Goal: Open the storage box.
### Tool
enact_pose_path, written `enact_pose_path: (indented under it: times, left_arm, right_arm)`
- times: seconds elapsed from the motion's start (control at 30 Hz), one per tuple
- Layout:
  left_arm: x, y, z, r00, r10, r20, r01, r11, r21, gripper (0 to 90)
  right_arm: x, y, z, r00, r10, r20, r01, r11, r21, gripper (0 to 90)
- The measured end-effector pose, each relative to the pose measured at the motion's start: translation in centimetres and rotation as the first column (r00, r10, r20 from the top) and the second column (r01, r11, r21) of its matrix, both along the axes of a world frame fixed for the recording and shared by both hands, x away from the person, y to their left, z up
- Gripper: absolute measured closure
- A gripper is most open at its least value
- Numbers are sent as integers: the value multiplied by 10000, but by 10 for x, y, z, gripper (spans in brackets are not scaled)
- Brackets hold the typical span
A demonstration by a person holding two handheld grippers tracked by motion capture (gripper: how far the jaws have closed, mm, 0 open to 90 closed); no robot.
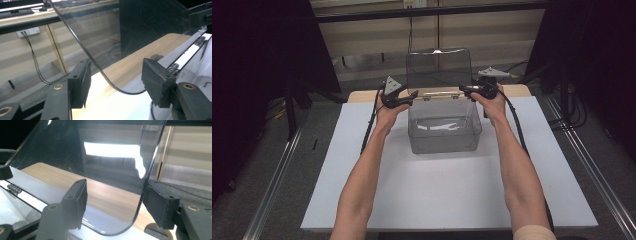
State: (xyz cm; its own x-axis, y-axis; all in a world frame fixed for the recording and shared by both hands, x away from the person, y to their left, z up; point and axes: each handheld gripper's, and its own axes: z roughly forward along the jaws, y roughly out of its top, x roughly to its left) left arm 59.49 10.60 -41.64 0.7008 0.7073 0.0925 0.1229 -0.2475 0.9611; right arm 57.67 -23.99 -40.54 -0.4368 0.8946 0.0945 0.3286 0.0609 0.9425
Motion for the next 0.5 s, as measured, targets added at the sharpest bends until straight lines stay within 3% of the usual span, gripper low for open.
enact_pose_path:
  times: [0.17,0.27,0.33,0.5]
  left_arm:
    - [0,-4,1,9998,-183,46,184,9998,-71,429]
    - [-1,-7,0,10000,-59,-17,58,9998,-215,387]
    - [-2,-8,0,10000,-40,-29,40,10000,-70,354]
    - [-1,-5,-1,9995,182,-243,-185,9998,-102,287]
  right_arm:
    - [1,0,0,10000,10,58,-12,9995,327,363]
    - [-1,5,4,9998,-42,186,41,10000,34,312]
    - [-1,4,3,9999,-137,28,138,9999,-98,257]
    - [-3,-3,1,9989,-366,-280,370,9992,161,191]
